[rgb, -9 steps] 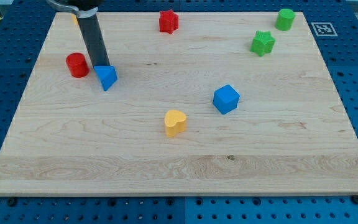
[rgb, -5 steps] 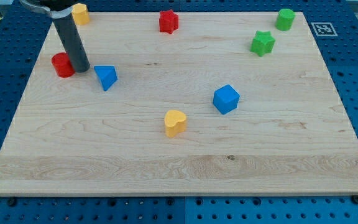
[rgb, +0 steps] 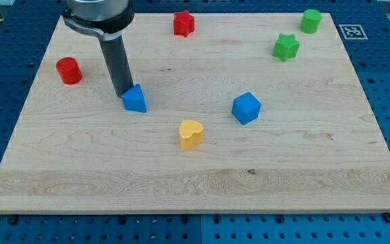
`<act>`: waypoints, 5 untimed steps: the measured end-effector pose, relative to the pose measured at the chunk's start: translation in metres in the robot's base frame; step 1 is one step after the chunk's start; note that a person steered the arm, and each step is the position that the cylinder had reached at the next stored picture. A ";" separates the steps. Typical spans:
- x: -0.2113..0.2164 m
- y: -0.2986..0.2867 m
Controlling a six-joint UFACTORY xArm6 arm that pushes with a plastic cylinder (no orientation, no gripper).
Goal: Slide the blue triangle to the bottom center
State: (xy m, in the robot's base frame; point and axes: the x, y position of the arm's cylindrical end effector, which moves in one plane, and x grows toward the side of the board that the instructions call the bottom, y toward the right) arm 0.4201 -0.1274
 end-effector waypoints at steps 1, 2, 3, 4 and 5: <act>0.011 0.008; 0.017 0.017; 0.017 0.021; 0.023 0.021; 0.028 0.023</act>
State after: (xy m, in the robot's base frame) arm 0.4483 -0.1047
